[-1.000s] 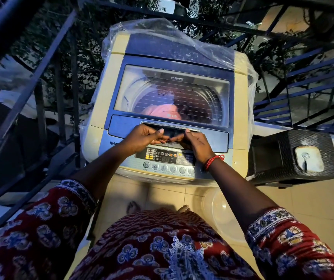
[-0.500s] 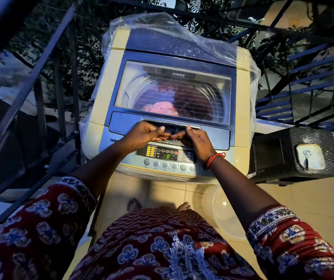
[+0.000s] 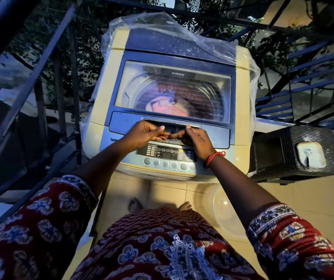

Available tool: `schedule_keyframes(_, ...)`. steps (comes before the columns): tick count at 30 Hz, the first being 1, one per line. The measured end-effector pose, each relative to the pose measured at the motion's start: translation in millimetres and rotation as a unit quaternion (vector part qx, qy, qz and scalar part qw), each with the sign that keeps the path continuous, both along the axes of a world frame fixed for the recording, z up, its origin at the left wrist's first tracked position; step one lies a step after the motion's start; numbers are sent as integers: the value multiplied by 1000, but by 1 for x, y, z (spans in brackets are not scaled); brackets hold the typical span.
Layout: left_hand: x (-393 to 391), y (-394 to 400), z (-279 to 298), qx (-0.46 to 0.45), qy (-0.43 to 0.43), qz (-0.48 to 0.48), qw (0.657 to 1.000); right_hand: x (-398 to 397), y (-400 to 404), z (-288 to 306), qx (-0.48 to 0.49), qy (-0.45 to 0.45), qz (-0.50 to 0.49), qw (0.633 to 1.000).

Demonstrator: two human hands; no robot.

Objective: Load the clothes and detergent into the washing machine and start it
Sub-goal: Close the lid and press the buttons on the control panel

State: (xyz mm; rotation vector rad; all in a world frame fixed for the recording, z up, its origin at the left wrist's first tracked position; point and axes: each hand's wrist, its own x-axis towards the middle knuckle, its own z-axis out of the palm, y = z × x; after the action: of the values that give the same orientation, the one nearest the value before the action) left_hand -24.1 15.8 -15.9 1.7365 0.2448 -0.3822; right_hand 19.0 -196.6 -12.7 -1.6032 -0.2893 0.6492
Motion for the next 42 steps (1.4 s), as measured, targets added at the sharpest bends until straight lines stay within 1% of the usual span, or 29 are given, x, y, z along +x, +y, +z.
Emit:
schedule_keyframes(15, -2, 2, 2, -4, 1, -12, 1000, -1, 0, 1, -3, -6, -4, 1000)
schedule_keyframes(24, -1, -2, 5, 14, -3, -7, 1000, 0, 0, -2, -10, -13, -5, 1000)
schedule_keyframes(29, -2, -3, 5, -16, -3, 2, 1000, -1, 0, -2, -1, -20, -6, 1000)
schedule_keyframes(36, -2, 1, 4, 9, -4, -15, 1000, -1, -1, -2, -8, -30, -1, 1000)
schedule_keyframes(42, -2, 1, 6, 15, -6, -17, 1000, -1, -1, -2, 0, -20, -4, 1000)
